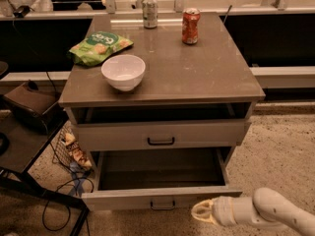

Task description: Close middle drawer

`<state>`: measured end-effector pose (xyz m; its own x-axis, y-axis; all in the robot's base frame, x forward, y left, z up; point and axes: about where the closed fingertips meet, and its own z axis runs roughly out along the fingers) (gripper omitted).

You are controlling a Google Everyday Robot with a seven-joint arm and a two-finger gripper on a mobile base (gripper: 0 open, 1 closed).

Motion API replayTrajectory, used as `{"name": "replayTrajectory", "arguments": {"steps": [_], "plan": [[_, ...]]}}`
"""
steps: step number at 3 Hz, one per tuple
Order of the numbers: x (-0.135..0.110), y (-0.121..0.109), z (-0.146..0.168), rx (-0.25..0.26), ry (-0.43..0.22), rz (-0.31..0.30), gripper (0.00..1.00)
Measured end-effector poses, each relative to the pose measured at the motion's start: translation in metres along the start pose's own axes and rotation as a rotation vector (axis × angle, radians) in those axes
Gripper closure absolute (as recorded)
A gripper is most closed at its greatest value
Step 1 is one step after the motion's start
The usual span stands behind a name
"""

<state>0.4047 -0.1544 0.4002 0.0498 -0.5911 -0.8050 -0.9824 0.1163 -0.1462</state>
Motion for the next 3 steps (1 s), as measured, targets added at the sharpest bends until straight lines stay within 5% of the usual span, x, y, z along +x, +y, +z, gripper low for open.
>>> {"name": "replayTrajectory", "arguments": {"steps": [1, 2, 3], "plan": [[-0.004, -0.036, 0.021, -0.012, -0.032, -0.048, 1.00], [-0.004, -0.034, 0.021, -0.012, -0.033, -0.048, 1.00], [-0.005, -0.071, 0.032, -0.010, -0.047, -0.078, 1.00]]}}
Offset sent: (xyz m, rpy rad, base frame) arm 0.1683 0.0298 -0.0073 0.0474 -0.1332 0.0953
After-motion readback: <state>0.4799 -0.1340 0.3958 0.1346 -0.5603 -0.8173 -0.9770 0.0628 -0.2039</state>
